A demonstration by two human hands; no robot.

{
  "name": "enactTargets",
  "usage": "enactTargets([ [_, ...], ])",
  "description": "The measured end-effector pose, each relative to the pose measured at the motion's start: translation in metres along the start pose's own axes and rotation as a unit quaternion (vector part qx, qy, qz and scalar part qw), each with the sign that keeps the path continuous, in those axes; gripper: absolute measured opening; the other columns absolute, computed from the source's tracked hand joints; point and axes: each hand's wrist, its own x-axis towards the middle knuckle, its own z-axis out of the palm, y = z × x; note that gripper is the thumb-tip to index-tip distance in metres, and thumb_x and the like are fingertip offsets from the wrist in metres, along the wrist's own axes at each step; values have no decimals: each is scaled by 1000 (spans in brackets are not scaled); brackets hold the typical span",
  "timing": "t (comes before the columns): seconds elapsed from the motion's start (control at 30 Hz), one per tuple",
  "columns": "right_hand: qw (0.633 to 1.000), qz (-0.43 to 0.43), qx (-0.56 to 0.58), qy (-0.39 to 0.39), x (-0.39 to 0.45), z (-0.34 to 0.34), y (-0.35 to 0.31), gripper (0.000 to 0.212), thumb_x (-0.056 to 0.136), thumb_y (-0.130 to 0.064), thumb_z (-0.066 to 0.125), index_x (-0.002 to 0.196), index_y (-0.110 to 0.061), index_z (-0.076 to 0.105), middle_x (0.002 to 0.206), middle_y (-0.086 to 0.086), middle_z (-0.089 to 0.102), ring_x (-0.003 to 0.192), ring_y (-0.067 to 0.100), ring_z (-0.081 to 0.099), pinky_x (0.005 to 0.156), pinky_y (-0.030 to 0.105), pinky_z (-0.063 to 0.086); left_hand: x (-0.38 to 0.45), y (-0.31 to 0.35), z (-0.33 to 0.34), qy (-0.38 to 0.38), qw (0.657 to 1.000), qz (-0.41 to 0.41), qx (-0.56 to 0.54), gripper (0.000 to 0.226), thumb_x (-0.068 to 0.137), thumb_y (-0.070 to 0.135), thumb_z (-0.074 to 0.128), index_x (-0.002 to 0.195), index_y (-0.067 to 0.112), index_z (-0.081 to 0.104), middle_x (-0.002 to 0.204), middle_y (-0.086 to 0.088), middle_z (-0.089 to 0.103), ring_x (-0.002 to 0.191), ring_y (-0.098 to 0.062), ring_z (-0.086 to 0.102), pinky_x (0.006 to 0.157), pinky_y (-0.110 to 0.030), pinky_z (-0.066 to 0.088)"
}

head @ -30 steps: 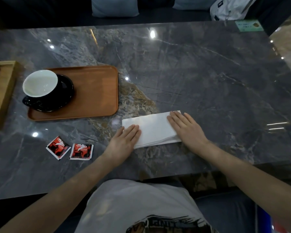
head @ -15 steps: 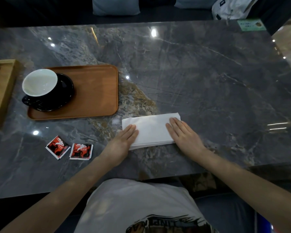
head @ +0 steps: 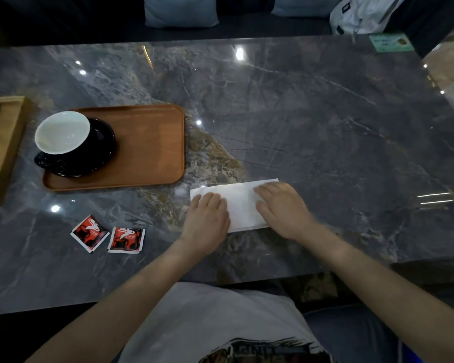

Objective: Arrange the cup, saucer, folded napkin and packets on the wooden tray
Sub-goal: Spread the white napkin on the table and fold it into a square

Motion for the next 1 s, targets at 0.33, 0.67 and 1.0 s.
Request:
enactTargets([
  [0.33, 986, -13, 167, 5, 28, 58, -66, 48, 100, -23, 20, 146, -13, 11, 158, 4, 5, 145, 13, -3, 120, 36, -1, 11, 9, 27, -70, 993, -67, -67, 44, 94, 41, 38, 138, 30, 39, 147, 23, 35, 137, 9, 20, 109, -5, -3],
  [0.67, 993, 117, 7, 24, 11, 61, 5, 56, 98, -39, 18, 147, -17, 3, 158, 2, 3, 145, 14, -1, 115, 34, -8, 11, -20, 43, 6, 996, -85, -19, 65, 95, 44, 24, 147, 9, 5, 159, -6, 5, 146, -20, 1, 118, -41, 2],
  [1.0, 977, 184, -69, 87, 7, 56, -15, 67, 91, -42, 22, 145, -4, 11, 157, 14, 7, 144, 23, -3, 112, 41, -12, -2, -32, 42, 16, 993, -100, -60, 62, 95, 36, 29, 147, 12, 7, 159, -4, 8, 146, -19, 1, 117, -43, -1],
])
